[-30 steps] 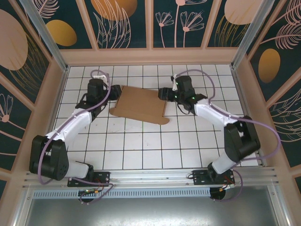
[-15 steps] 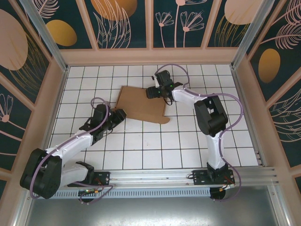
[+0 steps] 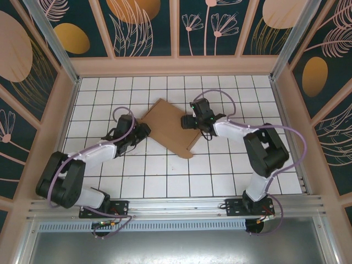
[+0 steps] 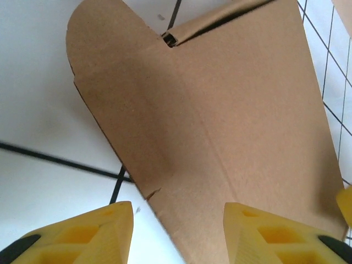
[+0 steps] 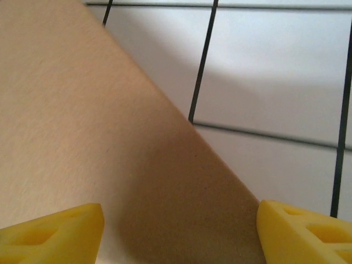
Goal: Fold the paper box
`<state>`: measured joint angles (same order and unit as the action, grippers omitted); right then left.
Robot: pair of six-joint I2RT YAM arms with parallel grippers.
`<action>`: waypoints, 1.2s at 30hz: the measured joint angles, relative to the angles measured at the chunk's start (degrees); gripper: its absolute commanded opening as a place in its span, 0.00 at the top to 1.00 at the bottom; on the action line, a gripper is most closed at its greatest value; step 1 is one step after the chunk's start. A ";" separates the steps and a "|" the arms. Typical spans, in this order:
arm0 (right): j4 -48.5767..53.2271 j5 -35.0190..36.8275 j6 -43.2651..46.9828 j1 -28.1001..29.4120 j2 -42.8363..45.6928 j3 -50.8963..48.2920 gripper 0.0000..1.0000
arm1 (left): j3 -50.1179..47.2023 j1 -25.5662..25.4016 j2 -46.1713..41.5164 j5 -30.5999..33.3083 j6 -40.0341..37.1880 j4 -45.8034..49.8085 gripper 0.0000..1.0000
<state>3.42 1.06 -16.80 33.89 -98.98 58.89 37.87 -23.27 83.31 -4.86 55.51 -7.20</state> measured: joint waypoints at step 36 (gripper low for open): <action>2.69 -14.69 -1.99 -2.34 -5.31 3.52 0.37 | 7.10 -1.07 2.62 -3.91 2.25 9.94 0.37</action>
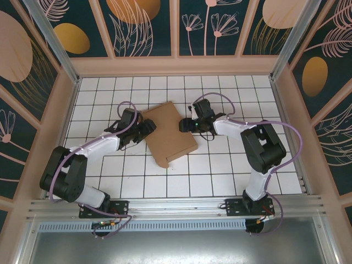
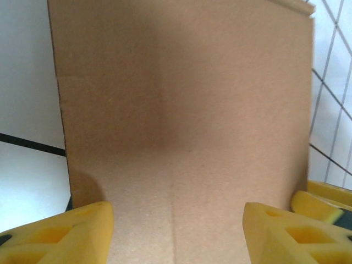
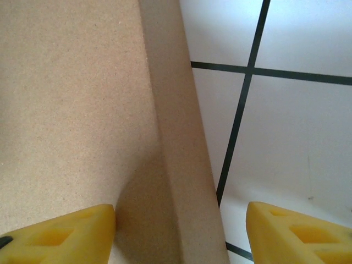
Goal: Fold the paper box
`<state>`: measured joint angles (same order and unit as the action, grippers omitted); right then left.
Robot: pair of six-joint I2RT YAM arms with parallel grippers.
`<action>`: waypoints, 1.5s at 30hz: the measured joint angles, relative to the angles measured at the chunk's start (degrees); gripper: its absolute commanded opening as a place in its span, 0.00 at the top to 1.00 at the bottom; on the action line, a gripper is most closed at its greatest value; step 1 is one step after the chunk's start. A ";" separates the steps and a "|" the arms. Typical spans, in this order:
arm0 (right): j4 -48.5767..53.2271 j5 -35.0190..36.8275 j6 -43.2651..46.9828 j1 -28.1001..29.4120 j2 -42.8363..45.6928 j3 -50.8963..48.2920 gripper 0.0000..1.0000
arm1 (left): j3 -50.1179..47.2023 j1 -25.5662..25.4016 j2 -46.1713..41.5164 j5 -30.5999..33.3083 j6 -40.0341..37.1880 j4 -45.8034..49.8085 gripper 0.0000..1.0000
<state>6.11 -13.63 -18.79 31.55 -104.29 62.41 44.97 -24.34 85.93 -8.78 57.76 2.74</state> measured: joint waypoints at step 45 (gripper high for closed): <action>-6.69 -18.53 -1.99 -8.33 3.78 -8.44 0.15 | -15.37 3.76 5.25 -12.41 -1.16 -30.71 0.70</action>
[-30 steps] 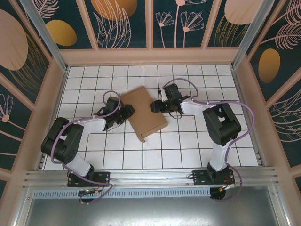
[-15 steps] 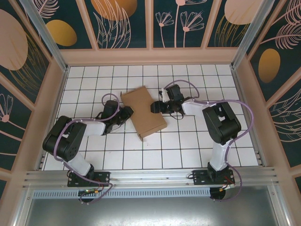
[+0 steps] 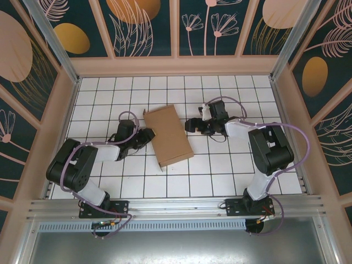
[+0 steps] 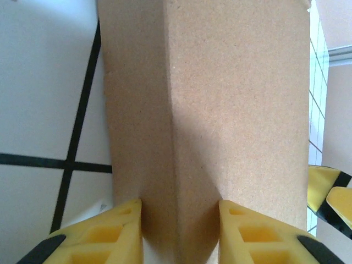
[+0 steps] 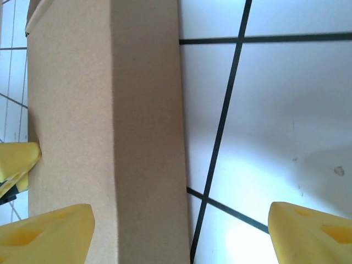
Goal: Fold the paper box
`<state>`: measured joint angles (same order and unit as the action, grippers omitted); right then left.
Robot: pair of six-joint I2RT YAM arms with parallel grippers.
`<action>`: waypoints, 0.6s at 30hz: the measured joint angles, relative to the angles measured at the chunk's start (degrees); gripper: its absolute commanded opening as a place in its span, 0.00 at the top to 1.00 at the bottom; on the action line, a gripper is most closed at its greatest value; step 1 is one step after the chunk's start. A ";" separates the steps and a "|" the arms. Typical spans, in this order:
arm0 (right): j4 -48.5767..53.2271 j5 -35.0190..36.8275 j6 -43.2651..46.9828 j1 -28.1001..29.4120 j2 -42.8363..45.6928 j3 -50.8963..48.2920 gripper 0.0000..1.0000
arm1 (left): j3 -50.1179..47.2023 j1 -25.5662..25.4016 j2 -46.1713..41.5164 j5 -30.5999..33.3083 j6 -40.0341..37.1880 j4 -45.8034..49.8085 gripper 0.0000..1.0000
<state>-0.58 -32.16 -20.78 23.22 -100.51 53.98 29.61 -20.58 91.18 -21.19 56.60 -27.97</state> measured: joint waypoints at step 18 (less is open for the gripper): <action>-13.27 -17.18 -6.25 1.84 -8.35 -0.09 0.12 | -3.91 2.69 1.14 -6.78 0.66 -7.93 0.76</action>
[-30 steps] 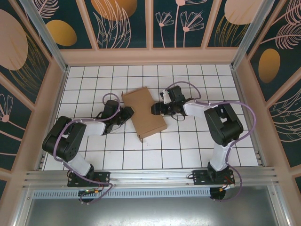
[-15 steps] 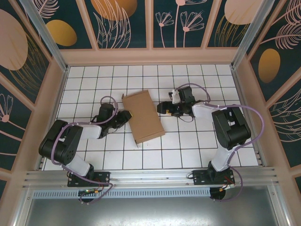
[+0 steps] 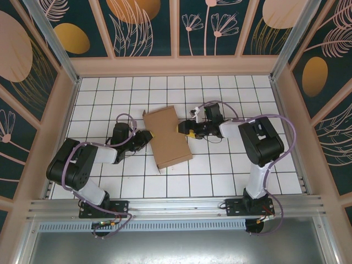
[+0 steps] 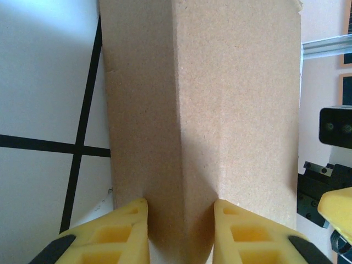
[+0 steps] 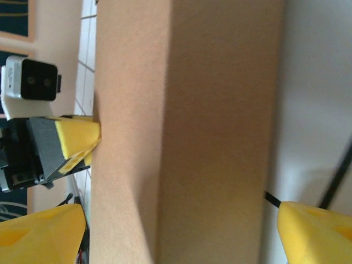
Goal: Fold the paper box
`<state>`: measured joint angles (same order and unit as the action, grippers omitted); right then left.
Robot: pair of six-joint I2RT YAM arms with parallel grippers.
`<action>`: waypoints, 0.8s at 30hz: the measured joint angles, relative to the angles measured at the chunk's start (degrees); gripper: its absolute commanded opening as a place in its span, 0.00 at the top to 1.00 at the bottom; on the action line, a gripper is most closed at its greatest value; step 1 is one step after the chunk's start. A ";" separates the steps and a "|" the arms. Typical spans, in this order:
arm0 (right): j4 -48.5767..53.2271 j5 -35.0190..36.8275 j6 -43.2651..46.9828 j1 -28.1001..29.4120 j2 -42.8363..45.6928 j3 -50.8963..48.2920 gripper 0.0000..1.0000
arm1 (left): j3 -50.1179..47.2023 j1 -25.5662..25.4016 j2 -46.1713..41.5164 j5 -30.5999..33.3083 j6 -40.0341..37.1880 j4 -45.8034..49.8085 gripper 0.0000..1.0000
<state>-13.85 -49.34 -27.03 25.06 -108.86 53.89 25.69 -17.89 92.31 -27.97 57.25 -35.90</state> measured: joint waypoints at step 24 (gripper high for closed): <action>-15.85 -9.07 -16.87 -0.76 3.69 -8.31 0.54 | 10.43 0.31 -24.04 11.23 -13.70 26.75 0.39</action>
<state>-29.69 -58.41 -43.90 24.29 -105.16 45.58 36.12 -17.58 68.27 -16.73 43.55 -9.15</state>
